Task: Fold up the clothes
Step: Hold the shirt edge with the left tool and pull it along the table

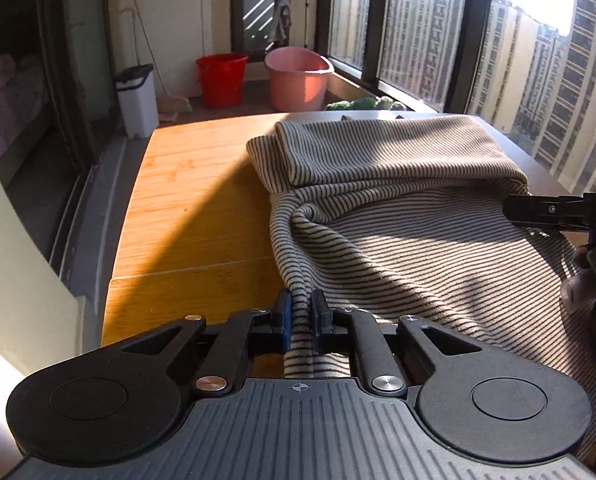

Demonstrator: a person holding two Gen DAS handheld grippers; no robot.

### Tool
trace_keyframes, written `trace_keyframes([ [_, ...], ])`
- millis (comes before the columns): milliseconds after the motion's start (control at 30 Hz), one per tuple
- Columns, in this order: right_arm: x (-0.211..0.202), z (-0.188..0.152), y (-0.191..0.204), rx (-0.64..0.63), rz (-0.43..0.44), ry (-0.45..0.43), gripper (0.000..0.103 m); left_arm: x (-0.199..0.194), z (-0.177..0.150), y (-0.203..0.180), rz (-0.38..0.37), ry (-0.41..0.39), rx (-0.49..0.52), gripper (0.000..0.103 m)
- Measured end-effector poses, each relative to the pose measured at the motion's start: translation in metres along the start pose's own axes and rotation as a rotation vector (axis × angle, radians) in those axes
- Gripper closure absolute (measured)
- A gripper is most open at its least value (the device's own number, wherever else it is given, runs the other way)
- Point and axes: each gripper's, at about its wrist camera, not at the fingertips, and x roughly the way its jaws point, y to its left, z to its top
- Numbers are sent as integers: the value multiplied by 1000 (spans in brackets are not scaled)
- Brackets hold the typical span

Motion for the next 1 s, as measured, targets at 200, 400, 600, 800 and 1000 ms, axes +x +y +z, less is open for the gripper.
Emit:
trace_keyframes([
  [200, -1, 1, -1, 6, 4, -2, 0, -5, -18, 12, 85, 23, 31, 98],
  [400, -3, 1, -3, 11, 8, -3, 0, -25, -23, 45, -143, 105, -220, 74],
  [600, -3, 1, -2, 15, 10, -4, 0, -25, -36, 29, -166, 120, -202, 59],
  [800, -2, 0, -1, 16, 11, -5, 0, -32, -37, 3, -79, 61, -100, 93],
  [1000, -1, 1, -1, 18, 12, -4, 0, -39, -47, 0, -21, 36, 12, 93],
])
